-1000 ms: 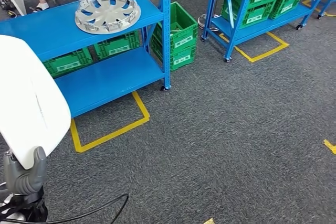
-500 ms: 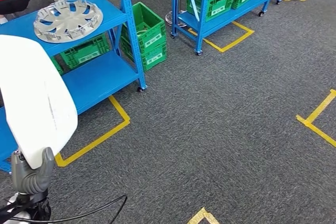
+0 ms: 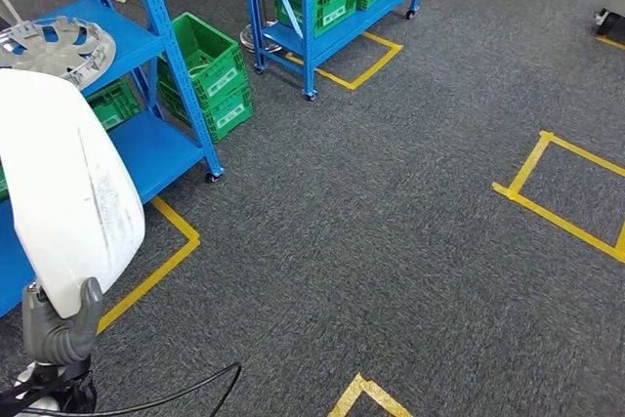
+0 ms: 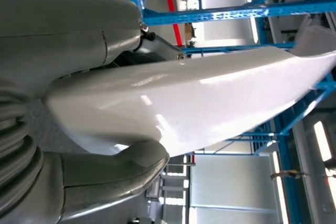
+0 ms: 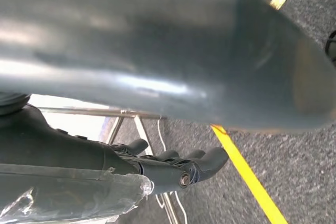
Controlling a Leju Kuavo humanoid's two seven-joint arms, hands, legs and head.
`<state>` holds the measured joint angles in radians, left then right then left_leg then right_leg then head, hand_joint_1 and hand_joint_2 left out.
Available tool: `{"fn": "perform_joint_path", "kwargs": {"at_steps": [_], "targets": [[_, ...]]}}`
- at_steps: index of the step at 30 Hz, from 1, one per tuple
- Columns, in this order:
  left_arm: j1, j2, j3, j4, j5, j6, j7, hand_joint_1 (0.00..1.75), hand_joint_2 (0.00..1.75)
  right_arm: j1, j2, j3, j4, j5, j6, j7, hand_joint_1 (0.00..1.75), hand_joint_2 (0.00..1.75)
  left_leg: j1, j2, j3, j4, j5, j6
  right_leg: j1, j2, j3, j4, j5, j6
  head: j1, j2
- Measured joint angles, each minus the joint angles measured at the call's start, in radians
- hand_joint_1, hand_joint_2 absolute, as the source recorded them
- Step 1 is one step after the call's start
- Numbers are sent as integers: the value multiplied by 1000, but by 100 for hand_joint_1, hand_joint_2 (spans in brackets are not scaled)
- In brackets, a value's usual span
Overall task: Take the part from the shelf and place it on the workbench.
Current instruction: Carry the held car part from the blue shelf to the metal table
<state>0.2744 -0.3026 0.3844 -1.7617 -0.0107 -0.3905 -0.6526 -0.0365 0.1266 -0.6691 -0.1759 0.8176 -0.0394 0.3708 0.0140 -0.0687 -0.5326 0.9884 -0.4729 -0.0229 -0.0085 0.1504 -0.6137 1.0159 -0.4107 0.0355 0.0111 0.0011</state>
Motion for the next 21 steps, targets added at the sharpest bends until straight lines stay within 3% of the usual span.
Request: {"fn": "perform_joint_path", "kwargs": {"at_steps": [2, 3, 6, 7, 8, 9, 10, 12, 13, 14, 16, 18, 20, 21], "targets": [[0, 0, 0, 0, 0, 1, -5, 175, 175, 2, 0, 0, 0, 0, 0, -1, 0, 0, -1, 2, 0, 0, 0, 2, -1, 3, -1, -1, 1, 2, -1, 0], [-3, -4, 2, 0, -1, 0, -9, 175, 175, 5, 0, -1, 0, 1, 0, -2, 0, 0, 0, 11, 1, -1, 2, 7, 1, -17, -6, 7, -4, 5, 2, 0], [-4, -19, 8, -2, -22, -4, -19, 175, 175, 6, 1, -2, 0, 9, 0, -11, 0, 0, -1, 76, 3, -7, 7, 29, 5, -125, -103, 210, -109, 22, 15, 0], [-1, -22, 9, -3, -29, -5, -19, 175, 175, 4, 2, -2, 0, 11, 0, -14, 0, 0, -3, 97, 3, -7, 6, 31, 3, -142, -133, 280, -138, 25, 16, 0], [-1, -23, 9, -3, -32, -5, -19, 175, 175, 4, 2, -2, 0, 11, 0, -15, 0, 0, -4, 111, 4, -7, 6, 31, 3, -144, -134, 291, -135, 25, 16, 0], [-1, -25, 10, -3, -33, -4, -20, 175, 175, 5, 2, -3, 0, 11, 0, -15, 0, 0, -5, 125, 5, -6, 5, 30, 2, -148, -113, 259, -115, 24, 16, 0], [0, -27, 10, -3, -33, -4, -20, 175, 175, 7, 2, -4, 0, 12, 0, -15, 0, 0, -5, 137, 8, -6, 3, 28, 3, -159, -73, 194, -84, 23, 16, 0], [2, -33, 13, -3, -36, 1, -22, 175, 175, 6, 2, -5, 0, 11, -1, -12, 0, 0, -10, 158, 13, -5, -2, 20, 8, -205, 5, 57, -42, 15, 16, 0], [3, -35, 15, -3, -38, 6, -22, 175, 175, 5, 2, -5, 0, 11, -3, -9, 0, 0, -13, 168, 15, -5, -4, 15, 11, -220, 26, 19, -34, 9, 14, 0], [4, -38, 16, -2, -41, 12, -22, 175, 175, 4, 2, -5, 0, 11, -4, -5, 0, 0, -16, 177, 16, -5, -5, 11, 14, -225, 30, 7, -35, 3, 13, 0], [5, -42, 18, -1, -45, 24, -22, 175, 175, 5, 2, -6, 0, 12, -8, 2, 0, 0, -15, 191, 18, -6, -7, 0, 14, -198, 24, 6, -30, -11, 12, 0], [5, -46, 19, 1, -47, 35, -22, 175, 175, 7, 2, -7, 0, 13, -12, 9, 0, 0, -11, 156, 9, 21, -33, -11, 10, -174, 23, 0, -24, -23, 9, 0], [4, -47, 20, 7, -48, 48, -22, 175, 175, 4, 3, -9, 0, 14, -20, 18, 0, 0, -8, 98, -40, 126, -94, -17, 7, -149, 22, -2, -19, -31, 5, 0], [4, -47, 20, 12, -50, 52, -22, 175, 175, 2, 4, -10, 0, 13, -23, 21, 0, 0, -8, 83, -75, 197, -126, -18, 7, -134, 20, -2, -17, -33, 4, 0]]}}
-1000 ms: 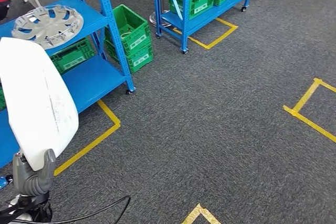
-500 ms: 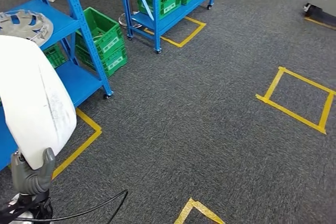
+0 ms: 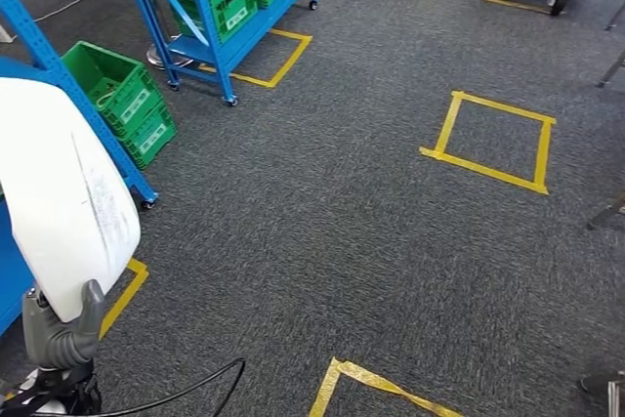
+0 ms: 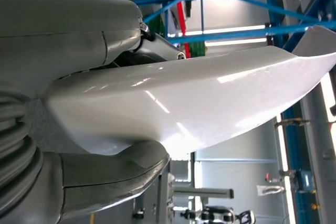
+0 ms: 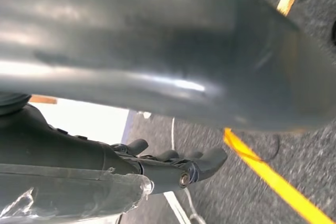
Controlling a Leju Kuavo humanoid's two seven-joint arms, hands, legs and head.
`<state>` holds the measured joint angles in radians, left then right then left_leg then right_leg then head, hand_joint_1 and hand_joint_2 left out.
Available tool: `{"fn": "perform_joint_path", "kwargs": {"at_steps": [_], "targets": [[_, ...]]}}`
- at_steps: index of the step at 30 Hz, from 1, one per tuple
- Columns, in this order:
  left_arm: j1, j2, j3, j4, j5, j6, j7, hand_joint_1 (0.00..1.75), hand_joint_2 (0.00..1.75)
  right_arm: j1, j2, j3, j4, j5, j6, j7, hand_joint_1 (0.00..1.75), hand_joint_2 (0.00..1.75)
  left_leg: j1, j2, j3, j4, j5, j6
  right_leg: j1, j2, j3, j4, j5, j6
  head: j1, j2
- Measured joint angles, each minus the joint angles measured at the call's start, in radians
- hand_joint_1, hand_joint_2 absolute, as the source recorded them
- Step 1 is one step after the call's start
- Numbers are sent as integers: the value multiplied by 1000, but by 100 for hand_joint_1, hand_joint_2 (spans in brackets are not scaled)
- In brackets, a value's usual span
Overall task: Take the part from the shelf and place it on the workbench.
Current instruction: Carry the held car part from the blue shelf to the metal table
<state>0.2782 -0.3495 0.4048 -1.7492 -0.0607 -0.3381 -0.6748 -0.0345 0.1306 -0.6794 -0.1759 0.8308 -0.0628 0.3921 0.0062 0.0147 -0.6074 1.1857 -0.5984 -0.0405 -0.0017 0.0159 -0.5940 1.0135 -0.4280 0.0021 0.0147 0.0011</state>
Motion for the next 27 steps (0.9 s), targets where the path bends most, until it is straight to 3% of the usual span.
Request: {"fn": "perform_joint_path", "kwargs": {"at_steps": [1, 2, 3, 4, 6, 8, 10, 11, 13, 15, 17, 18, 19, 21, 23, 25, 26, 27], "targets": [[-2, 0, 0, 6, -4, 3, 0, 175, 175, -1, 2, -1, 0, -1, -4, 2, 0, 0, 0, -5, -30, 56, -17, -1, 0, 15, -1, 0, 1, -1, 0, 0], [-6, -1, 0, 13, -10, 5, 0, 175, 175, -2, 4, -3, 0, -2, -8, 2, 0, 0, 0, -7, -46, 82, -13, -1, 0, 31, -2, 0, 2, -1, -1, 0], [-11, -1, 0, 19, -15, 6, 0, 175, 175, -2, 7, -4, 0, -4, -12, 3, 0, 0, 1, -9, -44, 70, 10, -1, -1, 48, -2, 1, 4, 0, 0, 0], [-16, -1, 0, 24, -19, 7, 0, 175, 175, -3, 11, -5, 0, -5, -16, 4, 0, 0, 3, -14, -25, 23, 47, -1, -3, 64, -2, 1, 5, 3, -1, 0], [-22, -1, -2, 32, -25, 9, 0, 175, 175, -5, 16, -9, 0, -6, -20, 5, 0, 0, 13, -65, 33, -109, 113, -2, -5, 95, -6, 6, 7, 12, -2, 0], [-26, -1, -2, 40, -30, 12, 0, 175, 175, -9, 19, -12, 0, -6, -22, 6, 0, 0, 18, -111, 62, -182, 130, 2, -7, 122, -19, 11, 11, 24, -4, 0], [-30, -1, -6, 46, -34, 12, 0, 175, 175, -7, 20, -14, 0, -7, -23, 5, 0, 0, 16, -98, 63, -189, 129, 15, -13, 147, -32, 7, 18, 39, -5, 0], [-33, -1, -10, 49, -36, 12, 0, 175, 175, -4, 21, -16, 0, -7, -24, 4, 0, 0, 16, -85, 64, -191, 131, 23, -13, 142, -37, 8, 18, 44, -5, 0], [-35, -1, -15, 54, -38, 12, 0, 175, 175, -3, 24, -18, 0, -6, -26, -1, 0, 0, 17, -55, 66, -196, 135, 35, -8, 87, -64, 58, -14, 53, 3, 0], [-37, 0, -17, 62, -37, 9, 0, 175, 175, -8, 27, -19, 0, -4, -29, -5, 0, 0, 12, -24, 66, -196, 134, 42, -6, 16, -122, 183, -81, 57, 11, 0], [-38, 0, -19, 72, -38, -2, 0, 175, 175, -11, 31, -19, 0, 0, -34, -8, 0, 0, 8, 10, 67, -195, 132, 44, -8, -7, -166, 281, -117, 60, 11, 0], [-39, 1, -20, 76, -42, -9, 0, 175, 175, -12, 33, -19, 0, 2, -37, -8, 0, 0, 7, 26, 68, -195, 131, 43, -8, -11, -161, 278, -108, 59, 11, 0], [-39, 1, -23, 78, -47, -16, 0, 175, 175, -11, 34, -20, 0, 3, -40, -8, 0, 0, 6, 39, 70, -195, 129, 42, -8, -17, -134, 235, -84, 58, 11, 0], [-40, 2, -27, 80, -54, -24, 0, 175, 175, -12, 37, -20, 0, 3, -44, -9, 0, 0, 3, 62, 77, -195, 124, 35, -5, -54, -51, 98, -30, 53, 11, 0], [-41, 4, -29, 82, -56, -27, 0, 175, 175, -15, 41, -21, 0, 3, -47, -10, 0, 0, -2, 79, 83, -195, 119, 24, 0, -76, -6, 21, -8, 43, 8, 0], [-42, 5, -31, 84, -55, -28, 0, 175, 175, -15, 43, -21, 0, 4, -50, -10, 0, 0, -3, 96, 87, -199, 120, 13, 3, -59, -10, 16, -5, 31, 6, 0], [-42, 5, -31, 84, -53, -29, 0, 175, 175, -14, 43, -21, 0, 5, -51, -10, 0, 0, -1, 94, 88, -199, 117, 7, 2, -48, -12, 13, -3, 25, 6, 0], [-43, 6, -31, 85, -49, -34, 1, 175, 175, -14, 44, -21, 0, 6, -52, -10, 0, 0, 1, 78, 85, -189, 107, 2, 0, -37, -12, 10, 0, 19, 4, 0]]}}
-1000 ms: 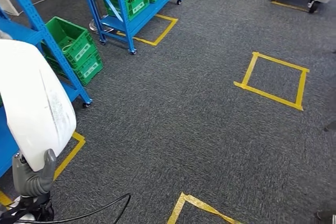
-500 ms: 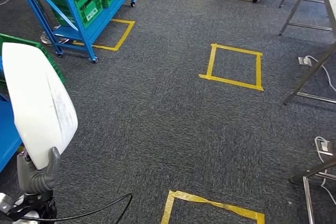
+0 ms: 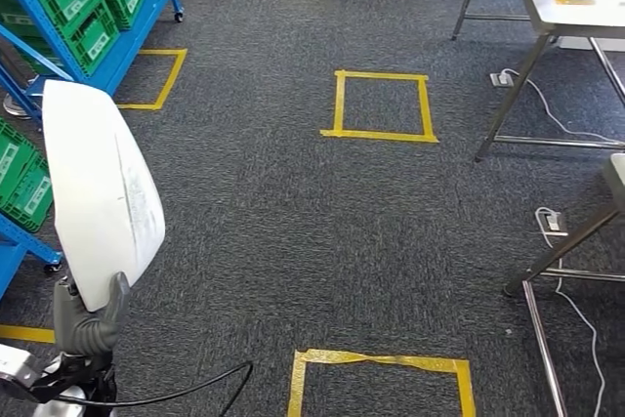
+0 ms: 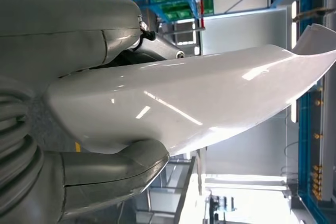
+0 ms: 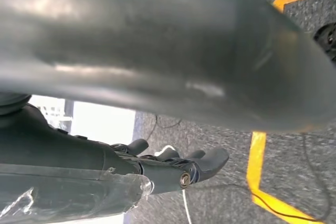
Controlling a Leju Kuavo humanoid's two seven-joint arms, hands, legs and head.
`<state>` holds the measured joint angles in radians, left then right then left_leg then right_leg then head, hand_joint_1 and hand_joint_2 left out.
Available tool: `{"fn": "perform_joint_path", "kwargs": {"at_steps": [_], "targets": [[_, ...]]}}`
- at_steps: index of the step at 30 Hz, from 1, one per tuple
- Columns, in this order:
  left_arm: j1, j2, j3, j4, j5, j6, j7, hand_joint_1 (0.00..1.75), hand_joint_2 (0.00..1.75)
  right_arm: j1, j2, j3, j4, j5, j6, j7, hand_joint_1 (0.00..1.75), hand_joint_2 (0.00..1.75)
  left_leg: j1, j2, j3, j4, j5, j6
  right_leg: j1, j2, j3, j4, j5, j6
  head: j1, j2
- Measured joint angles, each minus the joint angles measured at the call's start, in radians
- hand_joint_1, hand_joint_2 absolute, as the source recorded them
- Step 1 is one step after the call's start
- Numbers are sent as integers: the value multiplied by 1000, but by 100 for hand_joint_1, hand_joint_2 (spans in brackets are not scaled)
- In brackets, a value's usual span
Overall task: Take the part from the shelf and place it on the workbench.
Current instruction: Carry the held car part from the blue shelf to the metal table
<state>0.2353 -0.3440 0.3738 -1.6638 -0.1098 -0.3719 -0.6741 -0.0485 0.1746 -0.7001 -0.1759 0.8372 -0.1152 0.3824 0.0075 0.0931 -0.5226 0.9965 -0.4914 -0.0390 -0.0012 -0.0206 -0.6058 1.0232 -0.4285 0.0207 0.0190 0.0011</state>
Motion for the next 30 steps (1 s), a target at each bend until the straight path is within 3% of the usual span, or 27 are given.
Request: {"fn": "perform_joint_path", "kwargs": {"at_steps": [1, 3, 5, 6, 8, 10, 12, 14, 16, 18, 19, 21, 22, 23, 25, 26, 28, 30], "targets": [[0, 1, 1, 2, 8, -8, 3, 175, 175, -1, 1, 0, 0, 2, -2, 0, 0, 0, 1, -24, -12, 28, -20, -4, -3, 11, 1, -4, 3, -5, -2, 0], [-1, 2, 6, 11, 32, -31, 20, 175, 175, -2, 5, -1, 0, 6, -6, 0, 0, 0, 3, -74, -71, 146, -83, -8, -5, 34, 0, -6, 6, -12, -8, 0], [-1, 2, 17, 27, 50, -46, 44, 175, 175, -3, 8, -1, 0, 10, -9, -1, 0, 0, 2, -86, -133, 259, -118, -8, -4, 61, -2, -5, 7, -15, -11, 0], [-1, 2, 22, 34, 53, -50, 53, 175, 175, -2, 9, -1, 0, 11, -10, -3, 0, 0, 2, -87, -144, 271, -107, -7, -4, 76, -2, -5, 7, -15, -10, 0], [-2, 2, 29, 44, 52, -56, 58, 175, 175, -1, 10, -2, 0, 8, -11, -11, 0, 0, 3, -98, -112, 186, -36, -4, -5, 107, -1, -5, 9, -12, -11, 0], [-5, 2, 32, 52, 48, -62, 61, 175, 175, -4, 11, -5, 0, 0, -11, -21, 0, 0, 8, -140, -56, 59, 21, -1, -5, 136, -5, -1, 11, -4, -10, 0], [-9, 2, 33, 60, 42, -65, 64, 175, 175, -6, 12, -8, 0, -5, -11, -29, 0, 0, 9, -167, -33, 2, 30, 5, -6, 158, -14, 0, 15, 7, -10, 0], [-16, 2, 32, 69, 33, -66, 67, 175, 175, -3, 12, -14, 0, -11, -11, -38, 0, 0, 7, -150, -31, -3, 30, 17, -11, 173, -23, -4, 19, 19, -10, 0], [-25, 4, 31, 80, 23, -66, 66, 175, 175, -1, 12, -22, 0, -16, -10, -44, 0, 0, 8, -128, -28, -7, 33, 30, -8, 136, -39, 22, 2, 28, -5, 0], [-29, 6, 31, 92, 17, -62, 63, 175, 175, -8, 12, -26, 0, -17, -11, -47, 0, 0, 6, -101, -26, -9, 32, 40, -4, 66, -88, 127, -58, 33, 0, 0], [-30, 7, 33, 98, 16, -61, 62, 175, 175, -11, 12, -27, 0, -17, -11, -48, 0, 0, 3, -85, -25, -9, 30, 44, -4, 45, -123, 199, -92, 36, 1, 0], [-33, 9, 34, 109, 14, -60, 60, 175, 175, -14, 12, -29, 0, -17, -11, -50, 0, 0, 1, -56, -24, -8, 28, 45, -6, 30, -164, 291, -125, 39, 0, 0], [-35, 9, 34, 113, 14, -60, 60, 175, 175, -13, 12, -30, 0, -17, -11, -50, 0, 0, 1, -43, -22, -8, 26, 44, -7, 27, -156, 280, -112, 40, 0, 0], [-37, 10, 34, 116, 14, -60, 60, 175, 175, -12, 12, -31, 0, -17, -11, -50, 0, 0, 1, -31, -19, -8, 24, 41, -8, 21, -127, 232, -85, 40, 0, 0], [-42, 10, 34, 122, 14, -60, 60, 175, 175, -13, 12, -32, 0, -17, -11, -50, 0, 0, -2, -9, -11, -7, 16, 33, -7, -15, -45, 92, -28, 38, 1, 0], [-43, 11, 34, 124, 14, -60, 60, 175, 175, -15, 12, -33, 0, -17, -11, -50, 0, 0, -4, 0, -7, -6, 12, 28, -5, -32, -17, 44, -13, 34, 0, 0], [-45, 12, 34, 127, 14, -60, 59, 175, 175, -17, 13, -34, 0, -17, -11, -50, 0, 0, -9, 18, -2, -7, 8, 17, 0, -43, -3, 15, -11, 22, -1, 0], [-48, 13, 34, 128, 14, -59, 58, 175, 175, -17, 13, -37, 0, -18, -11, -50, 0, 0, -5, 29, 3, -9, 4, 5, -1, -17, -6, 11, -8, 9, -2, 0]]}}
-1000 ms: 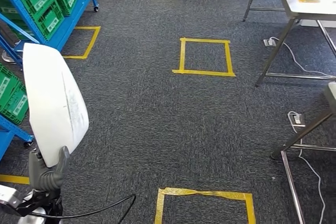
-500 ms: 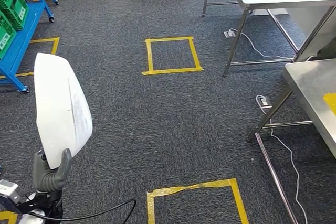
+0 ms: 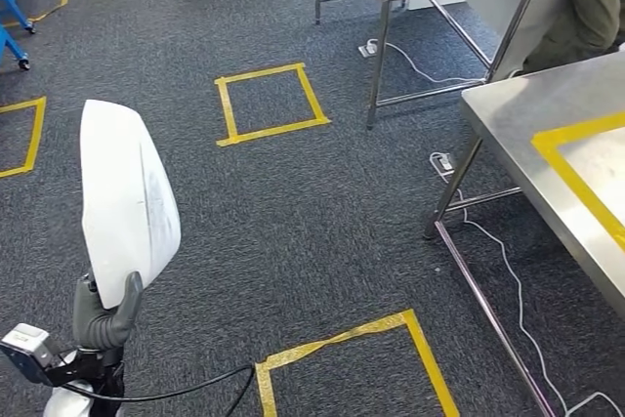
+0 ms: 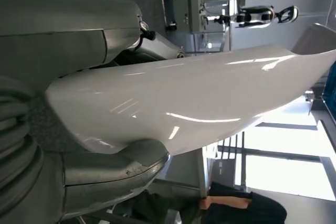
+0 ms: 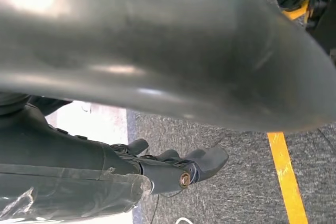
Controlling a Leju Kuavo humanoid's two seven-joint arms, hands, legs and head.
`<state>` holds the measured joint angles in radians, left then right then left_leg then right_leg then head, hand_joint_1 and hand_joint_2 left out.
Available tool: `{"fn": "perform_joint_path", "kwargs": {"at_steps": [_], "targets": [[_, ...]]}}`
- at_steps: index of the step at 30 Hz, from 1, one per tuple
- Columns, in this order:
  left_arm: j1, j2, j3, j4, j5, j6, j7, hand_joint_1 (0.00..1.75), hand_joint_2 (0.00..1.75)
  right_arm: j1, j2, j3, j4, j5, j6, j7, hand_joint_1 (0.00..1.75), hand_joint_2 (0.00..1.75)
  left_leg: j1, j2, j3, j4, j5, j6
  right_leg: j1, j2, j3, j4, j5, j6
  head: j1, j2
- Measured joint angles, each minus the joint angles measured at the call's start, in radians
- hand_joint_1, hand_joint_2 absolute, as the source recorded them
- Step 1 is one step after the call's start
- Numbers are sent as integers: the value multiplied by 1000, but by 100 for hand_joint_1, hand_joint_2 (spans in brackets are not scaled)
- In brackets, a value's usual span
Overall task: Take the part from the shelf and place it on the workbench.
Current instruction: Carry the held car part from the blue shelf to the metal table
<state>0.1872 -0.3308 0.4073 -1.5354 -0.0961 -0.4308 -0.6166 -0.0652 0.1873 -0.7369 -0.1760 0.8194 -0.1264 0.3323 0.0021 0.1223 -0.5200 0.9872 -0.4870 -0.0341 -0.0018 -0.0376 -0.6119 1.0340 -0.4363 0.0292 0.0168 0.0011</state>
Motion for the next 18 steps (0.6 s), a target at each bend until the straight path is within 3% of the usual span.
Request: {"fn": "perform_joint_path", "kwargs": {"at_steps": [2, 4, 5, 6, 7, 9, 11, 13, 15, 16, 18], "targets": [[-3, 1, -1, 1, -2, 1, -2, 175, 175, 0, 0, -4, 0, -1, 0, -1, 0, 0, 5, -36, -14, 36, -29, -9, -4, 25, 3, -6, 4, -12, -4, 0], [-3, 2, -1, 2, -3, 1, -3, 175, 175, -3, 0, -6, 0, 0, -1, -2, 0, 0, 7, -92, -73, 153, -88, -11, -6, 51, 4, -8, 4, -19, -11, 0], [-2, 3, -1, 2, -2, 1, -2, 175, 175, -3, 0, -6, 0, 0, -1, -2, 0, 0, 7, -106, -111, 221, -113, -11, -6, 66, 4, -8, 4, -21, -13, 0], [-2, 3, -1, 4, -1, 1, 0, 175, 175, -3, 0, -6, 0, 1, -2, -2, 0, 0, 7, -112, -141, 269, -121, -10, -5, 81, 5, -8, 4, -22, -14, 0], [-1, 3, -1, 5, 0, 1, 1, 175, 175, -3, 0, -7, 0, 1, -2, -2, 0, 0, 7, -115, -156, 283, -110, -9, -5, 97, 6, -8, 3, -22, -14, 0], [-2, 3, -1, 6, 0, 4, 4, 175, 175, -2, 0, -10, 0, 1, -3, -2, 0, 0, 9, -127, -132, 206, -37, -6, -6, 130, 9, -7, 3, -21, -14, 0], [-3, 3, -1, 6, -3, 12, 6, 175, 175, -3, 0, -13, 0, 2, -5, -3, 0, 0, 16, -177, -81, 80, 23, -5, -6, 161, 7, -4, 2, -14, -14, 0], [-5, 2, -2, 6, -6, 20, 7, 175, 175, -3, 0, -14, 0, 3, -7, -3, 0, 0, 20, -209, -56, 21, 32, -1, -8, 185, -2, -4, 5, -1, -14, 0], [-9, 1, -5, 6, -8, 31, 10, 175, 175, 2, 0, -15, 0, 5, -8, -2, 0, 0, 17, -192, -53, 15, 32, 10, -13, 197, -12, -9, 9, 12, -13, 0], [-10, 0, -7, 6, -11, 46, 14, 175, 175, 5, 0, -15, 0, 5, -9, -1, 0, 0, 17, -181, -51, 12, 33, 17, -11, 177, -17, -2, 5, 17, -11, 0], [-11, -2, -7, 6, -18, 87, 25, 175, 175, 5, 0, -15, 0, 9, -10, 2, 0, 0, 15, -152, -46, 8, 33, 31, -6, 106, -51, 71, -38, 24, -4, 0]]}}
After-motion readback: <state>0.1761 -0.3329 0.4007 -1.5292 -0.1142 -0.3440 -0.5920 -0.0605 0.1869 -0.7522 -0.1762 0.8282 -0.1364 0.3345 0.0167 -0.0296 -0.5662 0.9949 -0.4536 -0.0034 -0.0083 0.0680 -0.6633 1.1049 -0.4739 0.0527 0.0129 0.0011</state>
